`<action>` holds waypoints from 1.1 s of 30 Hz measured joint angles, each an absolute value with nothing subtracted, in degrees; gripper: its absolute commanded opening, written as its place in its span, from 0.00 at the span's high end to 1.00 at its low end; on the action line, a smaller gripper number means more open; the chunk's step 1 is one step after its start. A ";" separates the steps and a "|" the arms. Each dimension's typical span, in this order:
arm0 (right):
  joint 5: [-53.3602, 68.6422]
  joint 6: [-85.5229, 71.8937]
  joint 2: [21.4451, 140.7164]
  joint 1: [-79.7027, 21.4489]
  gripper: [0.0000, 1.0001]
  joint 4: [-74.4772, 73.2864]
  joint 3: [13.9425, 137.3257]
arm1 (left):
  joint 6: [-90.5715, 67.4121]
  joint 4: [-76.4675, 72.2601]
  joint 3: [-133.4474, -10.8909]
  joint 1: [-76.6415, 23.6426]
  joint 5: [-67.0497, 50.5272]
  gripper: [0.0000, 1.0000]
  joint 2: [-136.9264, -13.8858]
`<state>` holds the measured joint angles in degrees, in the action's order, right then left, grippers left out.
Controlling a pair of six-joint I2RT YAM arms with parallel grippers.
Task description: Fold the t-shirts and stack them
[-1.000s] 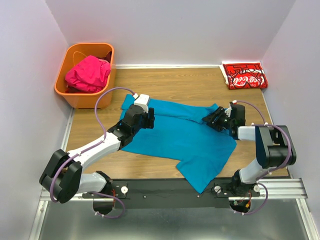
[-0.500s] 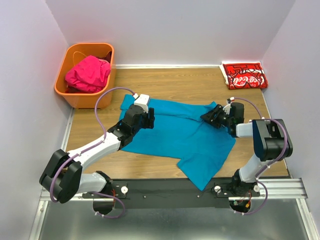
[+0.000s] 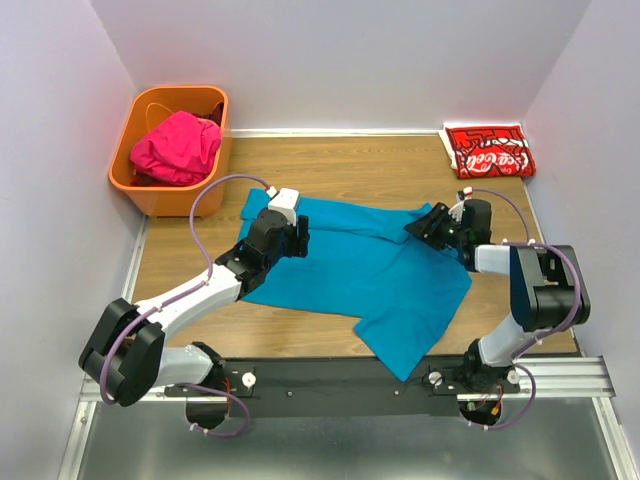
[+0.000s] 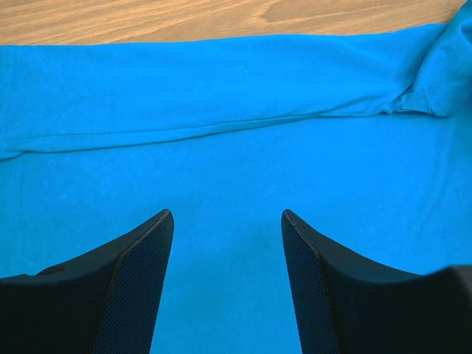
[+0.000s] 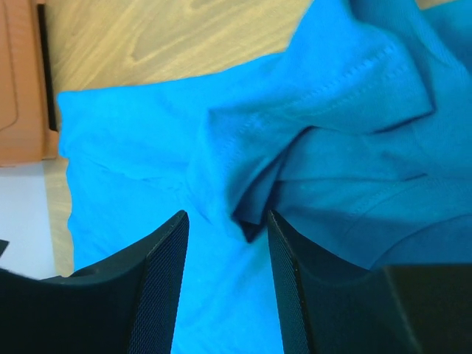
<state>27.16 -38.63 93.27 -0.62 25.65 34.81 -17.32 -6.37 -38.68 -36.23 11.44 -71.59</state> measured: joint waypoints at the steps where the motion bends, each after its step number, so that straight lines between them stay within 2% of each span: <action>1: 27.16 -38.61 93.58 -0.62 0.46 25.65 34.83 | -17.32 -6.37 -38.68 -36.23 11.44 0.32 -71.59; 16: 30.35 -38.79 99.94 -0.62 0.50 29.12 36.21 | -17.32 -6.35 -38.68 -36.23 11.44 0.32 -71.59; 33: 30.26 -38.57 97.95 -0.62 0.51 28.58 37.43 | -17.26 -6.35 -38.68 -36.23 11.44 0.32 -71.59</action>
<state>30.26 -38.57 97.95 -0.62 28.58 37.43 -17.26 -6.35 -38.68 -36.23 11.44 -71.59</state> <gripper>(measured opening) 0.497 0.681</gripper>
